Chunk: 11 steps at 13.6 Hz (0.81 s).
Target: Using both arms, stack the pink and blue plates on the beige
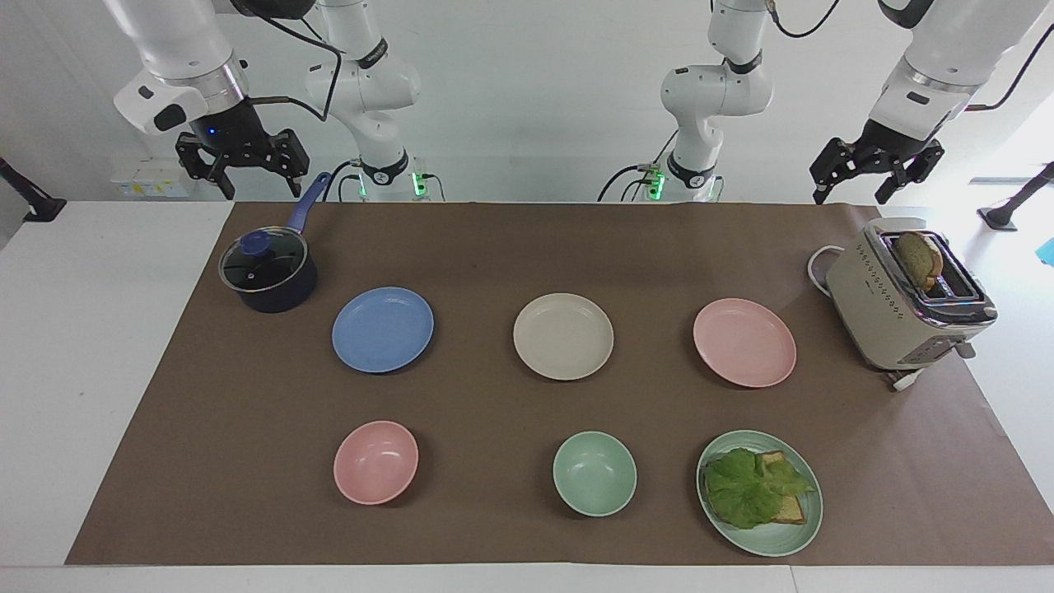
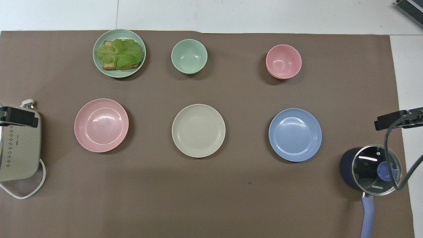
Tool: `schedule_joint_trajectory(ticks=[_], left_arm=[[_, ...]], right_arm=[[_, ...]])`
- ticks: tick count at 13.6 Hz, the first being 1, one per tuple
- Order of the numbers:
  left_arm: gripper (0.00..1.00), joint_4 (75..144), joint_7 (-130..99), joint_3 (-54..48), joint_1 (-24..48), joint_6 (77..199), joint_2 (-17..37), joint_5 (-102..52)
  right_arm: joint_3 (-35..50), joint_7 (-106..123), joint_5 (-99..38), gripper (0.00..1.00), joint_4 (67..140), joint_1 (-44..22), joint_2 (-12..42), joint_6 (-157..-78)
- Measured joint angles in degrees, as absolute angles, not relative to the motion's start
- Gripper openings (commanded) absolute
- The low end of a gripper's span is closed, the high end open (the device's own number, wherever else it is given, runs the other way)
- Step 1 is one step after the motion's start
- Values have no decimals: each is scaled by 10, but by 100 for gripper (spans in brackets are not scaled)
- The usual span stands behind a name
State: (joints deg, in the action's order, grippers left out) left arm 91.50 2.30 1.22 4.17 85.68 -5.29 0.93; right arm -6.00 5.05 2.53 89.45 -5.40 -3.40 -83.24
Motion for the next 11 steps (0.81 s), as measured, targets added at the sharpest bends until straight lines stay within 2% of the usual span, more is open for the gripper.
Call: schedule_joint_trajectory(ticks=[7,11], left_arm=[[100,930,23,22,39,858,-51,9],[100,1039,23,25,22,967,-43,9]], right_arm=[[-60,50,25,100,895,-54,-34,-832],[-60,50,25,100,895,-54,-34,-832]])
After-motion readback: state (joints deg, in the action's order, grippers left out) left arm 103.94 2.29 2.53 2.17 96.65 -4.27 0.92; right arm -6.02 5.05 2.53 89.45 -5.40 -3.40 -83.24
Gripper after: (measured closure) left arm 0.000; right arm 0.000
